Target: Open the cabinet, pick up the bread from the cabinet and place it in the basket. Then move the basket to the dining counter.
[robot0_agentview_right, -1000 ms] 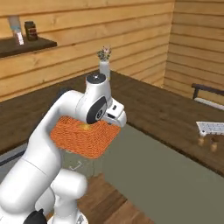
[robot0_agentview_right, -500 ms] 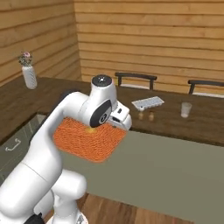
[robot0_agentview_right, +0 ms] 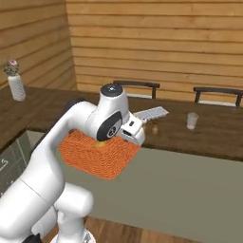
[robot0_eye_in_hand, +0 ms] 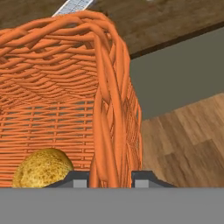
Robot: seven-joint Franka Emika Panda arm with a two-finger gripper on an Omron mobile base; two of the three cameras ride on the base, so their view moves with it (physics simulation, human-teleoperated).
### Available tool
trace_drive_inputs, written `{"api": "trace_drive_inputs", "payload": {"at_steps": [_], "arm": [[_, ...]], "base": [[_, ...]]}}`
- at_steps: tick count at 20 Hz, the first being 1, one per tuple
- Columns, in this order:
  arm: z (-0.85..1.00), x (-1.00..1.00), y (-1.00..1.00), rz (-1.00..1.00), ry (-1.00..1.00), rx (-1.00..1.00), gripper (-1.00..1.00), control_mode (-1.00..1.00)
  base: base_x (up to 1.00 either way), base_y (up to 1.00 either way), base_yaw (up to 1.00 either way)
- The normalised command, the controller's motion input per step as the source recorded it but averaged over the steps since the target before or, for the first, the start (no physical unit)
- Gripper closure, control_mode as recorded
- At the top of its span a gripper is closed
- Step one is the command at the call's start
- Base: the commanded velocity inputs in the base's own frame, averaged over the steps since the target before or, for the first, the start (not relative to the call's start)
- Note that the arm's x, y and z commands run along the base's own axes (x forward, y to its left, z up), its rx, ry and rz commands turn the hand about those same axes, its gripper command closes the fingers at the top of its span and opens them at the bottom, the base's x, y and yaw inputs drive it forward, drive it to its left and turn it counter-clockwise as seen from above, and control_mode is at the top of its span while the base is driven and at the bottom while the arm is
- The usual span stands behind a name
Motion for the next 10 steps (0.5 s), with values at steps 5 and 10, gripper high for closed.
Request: {"api": "trace_drive_inputs", "payload": {"at_steps": [5,10], "arm": [[0.00,0.00,0.00,0.00,0.00,0.00,1.00,1.00],[0.00,0.00,0.00,0.00,0.00,0.00,1.00,1.00]], "base": [[0.01,-1.00,0.00],[0.10,-1.00,-0.01]]}}
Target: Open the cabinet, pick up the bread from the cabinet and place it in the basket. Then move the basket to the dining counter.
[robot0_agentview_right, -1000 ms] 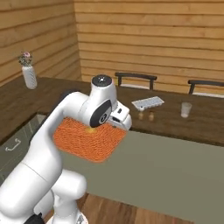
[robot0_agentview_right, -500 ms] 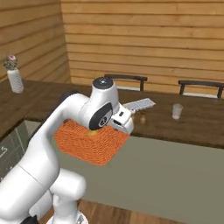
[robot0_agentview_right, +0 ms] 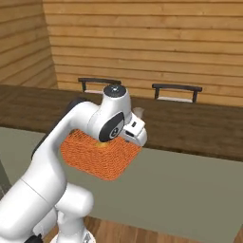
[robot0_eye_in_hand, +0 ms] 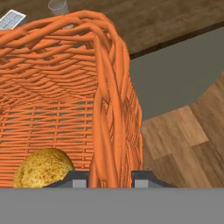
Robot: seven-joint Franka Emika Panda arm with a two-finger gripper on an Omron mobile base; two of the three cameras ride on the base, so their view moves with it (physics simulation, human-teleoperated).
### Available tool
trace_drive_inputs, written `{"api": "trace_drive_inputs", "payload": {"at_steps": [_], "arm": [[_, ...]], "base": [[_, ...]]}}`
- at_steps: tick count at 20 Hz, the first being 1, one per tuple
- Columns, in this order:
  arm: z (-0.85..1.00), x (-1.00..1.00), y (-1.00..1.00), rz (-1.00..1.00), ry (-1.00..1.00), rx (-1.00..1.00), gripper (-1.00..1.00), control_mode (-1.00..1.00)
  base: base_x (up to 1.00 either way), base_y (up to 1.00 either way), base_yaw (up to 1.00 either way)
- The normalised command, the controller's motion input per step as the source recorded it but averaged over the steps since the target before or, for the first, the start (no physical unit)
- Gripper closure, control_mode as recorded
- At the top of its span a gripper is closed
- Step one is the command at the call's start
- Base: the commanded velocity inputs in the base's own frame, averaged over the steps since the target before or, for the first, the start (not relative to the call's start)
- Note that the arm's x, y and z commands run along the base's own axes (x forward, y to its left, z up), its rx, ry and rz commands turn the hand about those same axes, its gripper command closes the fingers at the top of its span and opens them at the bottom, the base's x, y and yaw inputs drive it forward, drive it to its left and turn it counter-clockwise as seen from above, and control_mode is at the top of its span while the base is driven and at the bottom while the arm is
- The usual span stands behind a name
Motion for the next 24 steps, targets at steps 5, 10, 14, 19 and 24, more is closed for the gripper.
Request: {"api": "trace_drive_inputs", "payload": {"at_steps": [5,10,14,19,24], "arm": [[0.00,0.00,0.00,0.00,0.00,0.00,1.00,1.00],[0.00,0.00,0.00,0.00,0.00,0.00,1.00,1.00],[0.00,0.00,0.00,0.00,0.00,0.00,1.00,1.00],[0.00,0.00,0.00,0.00,0.00,0.00,1.00,1.00],[-0.10,0.39,-0.49,0.00,0.00,0.07,1.00,-1.00]], "base": [[0.38,-0.99,0.00],[0.78,-0.53,0.01],[0.85,-0.21,0.02],[0.87,-0.22,0.00],[0.27,-0.22,0.00]]}}
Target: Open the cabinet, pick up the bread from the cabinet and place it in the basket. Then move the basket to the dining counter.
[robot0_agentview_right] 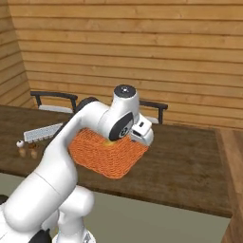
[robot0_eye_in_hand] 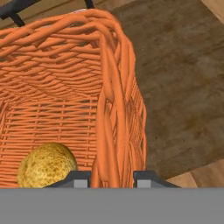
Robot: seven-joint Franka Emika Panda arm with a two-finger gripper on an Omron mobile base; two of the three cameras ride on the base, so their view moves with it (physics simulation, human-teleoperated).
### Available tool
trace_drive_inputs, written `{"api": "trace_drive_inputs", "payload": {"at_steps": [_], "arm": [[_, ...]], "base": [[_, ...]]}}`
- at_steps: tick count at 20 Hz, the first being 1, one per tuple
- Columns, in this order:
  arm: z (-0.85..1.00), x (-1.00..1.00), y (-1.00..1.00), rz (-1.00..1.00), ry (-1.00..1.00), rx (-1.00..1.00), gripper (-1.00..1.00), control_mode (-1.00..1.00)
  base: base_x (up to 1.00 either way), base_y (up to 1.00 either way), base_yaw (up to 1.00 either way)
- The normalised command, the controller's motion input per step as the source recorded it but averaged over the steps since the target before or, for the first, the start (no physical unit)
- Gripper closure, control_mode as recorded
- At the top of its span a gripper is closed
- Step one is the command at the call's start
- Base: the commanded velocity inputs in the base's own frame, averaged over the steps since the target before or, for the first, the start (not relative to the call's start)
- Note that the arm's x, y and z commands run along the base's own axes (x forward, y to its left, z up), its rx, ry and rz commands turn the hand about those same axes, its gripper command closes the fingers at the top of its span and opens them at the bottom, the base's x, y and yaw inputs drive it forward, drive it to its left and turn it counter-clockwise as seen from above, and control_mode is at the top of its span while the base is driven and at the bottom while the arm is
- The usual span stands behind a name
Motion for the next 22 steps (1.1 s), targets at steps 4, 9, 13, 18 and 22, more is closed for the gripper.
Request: {"api": "trace_drive_inputs", "payload": {"at_steps": [4,9,13,18,22], "arm": [[-0.20,0.88,-0.97,0.00,0.00,0.14,1.00,-1.00],[-0.18,1.00,-0.86,0.00,0.01,0.15,1.00,-1.00],[-0.17,1.00,-0.40,0.00,0.00,0.10,1.00,-1.00],[-0.20,0.99,-0.11,0.00,0.00,0.02,1.00,-1.00],[-0.44,0.73,0.00,0.00,0.00,0.00,1.00,-1.00]], "base": [[0.00,0.00,0.00],[0.00,0.00,0.00],[0.00,0.00,0.00],[0.00,0.00,0.00],[0.00,0.00,0.00]]}}
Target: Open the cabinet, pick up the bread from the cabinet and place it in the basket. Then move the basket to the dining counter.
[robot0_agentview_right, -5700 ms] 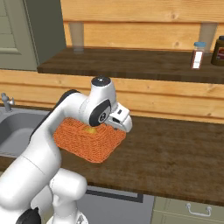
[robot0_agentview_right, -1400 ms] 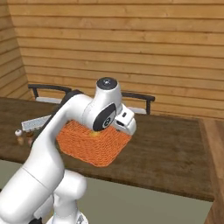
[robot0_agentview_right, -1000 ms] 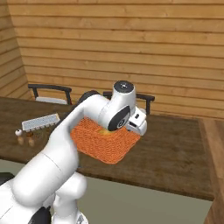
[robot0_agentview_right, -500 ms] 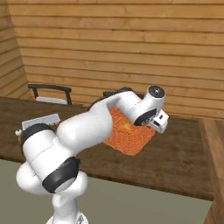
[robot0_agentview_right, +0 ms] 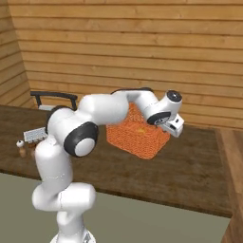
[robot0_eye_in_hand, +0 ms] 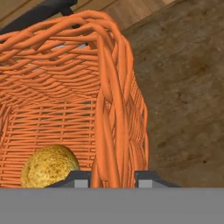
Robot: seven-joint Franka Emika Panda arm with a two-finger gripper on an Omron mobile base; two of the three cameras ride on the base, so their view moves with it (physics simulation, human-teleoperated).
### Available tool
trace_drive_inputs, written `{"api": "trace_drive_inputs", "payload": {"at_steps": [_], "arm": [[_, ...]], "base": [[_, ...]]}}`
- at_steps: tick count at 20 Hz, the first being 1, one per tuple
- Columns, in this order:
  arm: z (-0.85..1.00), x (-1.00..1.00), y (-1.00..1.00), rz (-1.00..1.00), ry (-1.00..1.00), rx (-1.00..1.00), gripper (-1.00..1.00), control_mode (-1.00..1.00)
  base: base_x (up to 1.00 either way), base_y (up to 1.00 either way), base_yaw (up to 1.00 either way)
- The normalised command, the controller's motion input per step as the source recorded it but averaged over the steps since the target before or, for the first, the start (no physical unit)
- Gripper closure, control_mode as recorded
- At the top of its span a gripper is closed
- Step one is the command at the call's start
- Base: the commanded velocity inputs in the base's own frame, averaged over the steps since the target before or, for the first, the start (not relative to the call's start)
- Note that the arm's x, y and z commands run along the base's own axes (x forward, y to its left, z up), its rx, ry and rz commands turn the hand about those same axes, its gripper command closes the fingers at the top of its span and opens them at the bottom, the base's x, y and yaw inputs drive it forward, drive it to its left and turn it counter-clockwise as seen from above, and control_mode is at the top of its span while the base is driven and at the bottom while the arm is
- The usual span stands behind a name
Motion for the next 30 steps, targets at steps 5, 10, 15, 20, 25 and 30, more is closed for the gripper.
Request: {"api": "trace_drive_inputs", "payload": {"at_steps": [5,10,15,20,25,30], "arm": [[-0.59,0.47,0.02,0.00,-0.03,-0.02,1.00,-1.00],[-0.49,0.32,0.09,0.00,-0.02,-0.03,1.00,-1.00],[-0.34,0.14,0.12,0.00,0.00,-0.05,1.00,-1.00],[-0.05,0.00,0.02,0.00,0.00,-0.02,-1.00,-1.00],[0.03,0.00,0.03,-0.03,0.00,0.00,-1.00,-1.00],[0.52,-0.18,0.00,0.00,0.00,0.00,-1.00,-1.00]], "base": [[0.00,0.00,0.00],[0.00,0.00,0.00],[0.00,0.00,0.00],[0.00,0.00,0.00],[0.00,0.00,0.00],[0.00,0.00,0.00]]}}
